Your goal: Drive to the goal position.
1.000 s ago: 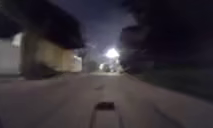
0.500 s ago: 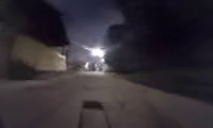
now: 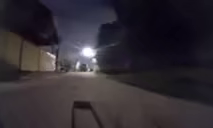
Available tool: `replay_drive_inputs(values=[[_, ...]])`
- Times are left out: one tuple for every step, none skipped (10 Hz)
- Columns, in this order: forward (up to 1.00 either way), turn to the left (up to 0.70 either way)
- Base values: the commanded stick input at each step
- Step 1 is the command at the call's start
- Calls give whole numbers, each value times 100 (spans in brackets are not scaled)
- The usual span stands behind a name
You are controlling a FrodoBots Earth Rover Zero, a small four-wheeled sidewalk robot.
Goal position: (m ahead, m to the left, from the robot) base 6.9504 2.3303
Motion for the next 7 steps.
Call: replay_drive_inputs(values=[[100, 0], [100, 0], [100, 0], [100, 0], [100, 0], [100, 0], [100, 0]])
